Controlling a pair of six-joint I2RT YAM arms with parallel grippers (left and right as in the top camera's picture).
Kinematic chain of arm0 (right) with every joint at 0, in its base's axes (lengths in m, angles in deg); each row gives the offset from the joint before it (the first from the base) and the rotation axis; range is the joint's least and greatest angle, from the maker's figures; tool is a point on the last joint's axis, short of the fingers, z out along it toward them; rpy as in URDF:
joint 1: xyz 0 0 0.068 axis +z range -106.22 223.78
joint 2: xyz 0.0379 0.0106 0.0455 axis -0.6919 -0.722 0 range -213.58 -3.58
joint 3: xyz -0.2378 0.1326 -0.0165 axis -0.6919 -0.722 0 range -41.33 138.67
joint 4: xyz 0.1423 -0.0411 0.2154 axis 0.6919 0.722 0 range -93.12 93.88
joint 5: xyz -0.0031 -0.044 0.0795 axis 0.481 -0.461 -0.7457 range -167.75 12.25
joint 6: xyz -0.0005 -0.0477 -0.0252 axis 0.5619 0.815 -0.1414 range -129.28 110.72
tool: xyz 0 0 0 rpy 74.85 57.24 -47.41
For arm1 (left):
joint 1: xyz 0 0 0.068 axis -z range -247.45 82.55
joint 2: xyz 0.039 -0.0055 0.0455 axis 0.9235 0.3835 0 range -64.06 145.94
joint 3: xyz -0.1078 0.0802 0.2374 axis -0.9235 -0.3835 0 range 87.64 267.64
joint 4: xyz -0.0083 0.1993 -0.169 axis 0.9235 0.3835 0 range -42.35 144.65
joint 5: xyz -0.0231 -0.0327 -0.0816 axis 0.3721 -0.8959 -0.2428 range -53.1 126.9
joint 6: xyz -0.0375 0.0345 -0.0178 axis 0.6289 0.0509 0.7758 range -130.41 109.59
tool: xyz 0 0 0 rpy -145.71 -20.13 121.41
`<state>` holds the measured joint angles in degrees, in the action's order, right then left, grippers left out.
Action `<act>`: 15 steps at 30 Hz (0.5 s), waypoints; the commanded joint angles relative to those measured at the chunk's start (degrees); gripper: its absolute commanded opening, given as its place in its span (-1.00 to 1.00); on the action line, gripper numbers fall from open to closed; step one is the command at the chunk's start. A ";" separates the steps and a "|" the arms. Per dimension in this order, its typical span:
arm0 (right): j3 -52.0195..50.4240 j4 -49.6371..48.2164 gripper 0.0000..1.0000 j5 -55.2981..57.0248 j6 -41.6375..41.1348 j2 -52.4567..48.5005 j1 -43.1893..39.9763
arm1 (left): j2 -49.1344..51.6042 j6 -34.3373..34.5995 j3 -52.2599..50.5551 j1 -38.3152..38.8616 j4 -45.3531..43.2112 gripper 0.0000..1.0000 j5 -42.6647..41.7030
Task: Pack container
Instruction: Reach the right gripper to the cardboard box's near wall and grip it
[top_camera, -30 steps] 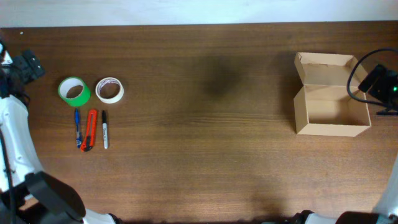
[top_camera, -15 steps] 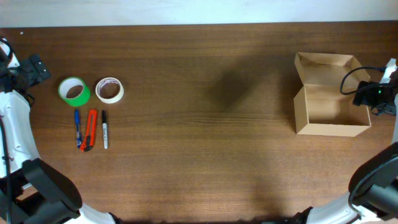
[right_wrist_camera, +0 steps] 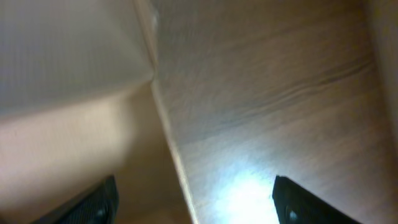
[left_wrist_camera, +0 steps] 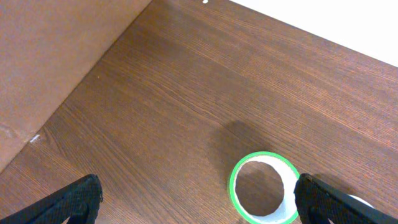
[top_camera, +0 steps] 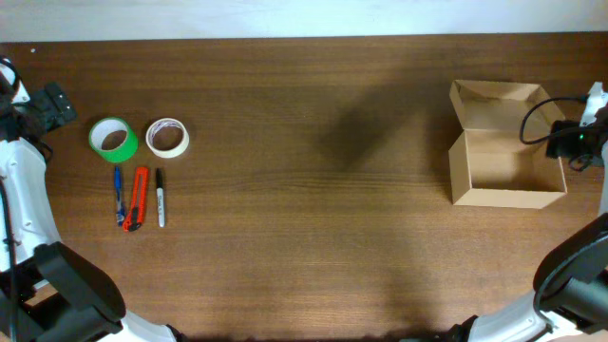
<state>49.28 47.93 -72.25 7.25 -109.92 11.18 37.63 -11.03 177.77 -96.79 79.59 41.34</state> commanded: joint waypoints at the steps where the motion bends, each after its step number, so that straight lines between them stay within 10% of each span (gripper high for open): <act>1: 0.70 1.75 0.61 -0.96 2.75 -2.73 -0.15 | 0.59 -0.26 0.98 -0.17 0.04 0.99 -0.61; 15: 0.68 7.15 0.36 -1.86 -2.62 -4.46 -0.04 | 0.59 -0.26 0.98 -0.17 0.04 0.99 -0.61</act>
<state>49.28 54.42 -73.15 6.77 -113.57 11.18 37.65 -11.03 177.77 -96.79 79.61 41.34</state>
